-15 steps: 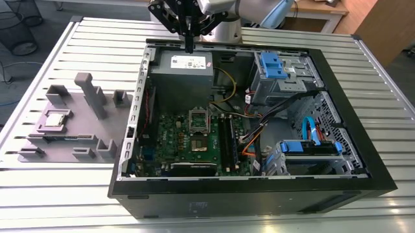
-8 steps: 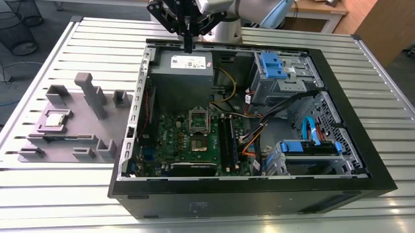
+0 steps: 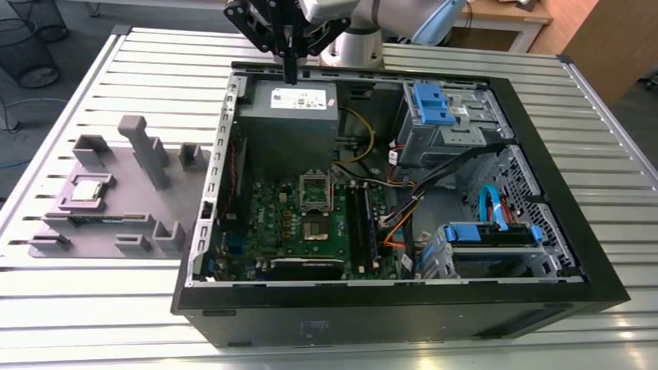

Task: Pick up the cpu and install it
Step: 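Reach for the cpu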

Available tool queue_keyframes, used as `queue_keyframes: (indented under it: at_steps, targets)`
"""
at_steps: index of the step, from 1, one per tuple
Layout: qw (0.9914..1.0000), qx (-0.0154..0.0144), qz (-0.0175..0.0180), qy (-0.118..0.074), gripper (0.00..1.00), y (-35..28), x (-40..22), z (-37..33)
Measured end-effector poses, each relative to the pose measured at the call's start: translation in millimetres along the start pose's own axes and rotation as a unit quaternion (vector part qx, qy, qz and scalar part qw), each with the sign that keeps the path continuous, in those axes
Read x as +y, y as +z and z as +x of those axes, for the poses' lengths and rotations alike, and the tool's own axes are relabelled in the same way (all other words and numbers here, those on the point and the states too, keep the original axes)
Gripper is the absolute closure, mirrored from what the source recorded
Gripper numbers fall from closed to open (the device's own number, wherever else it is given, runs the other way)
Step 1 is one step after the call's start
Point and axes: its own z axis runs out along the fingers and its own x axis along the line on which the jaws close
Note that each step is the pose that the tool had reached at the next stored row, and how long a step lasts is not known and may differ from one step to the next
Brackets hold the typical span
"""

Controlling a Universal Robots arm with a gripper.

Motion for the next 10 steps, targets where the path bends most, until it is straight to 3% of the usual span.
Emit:
queue_keyframes:
  at_steps: [10]
  targets:
    - [1.0,0.0,0.0,0.0,0.89,0.1,-1.4,18.3]
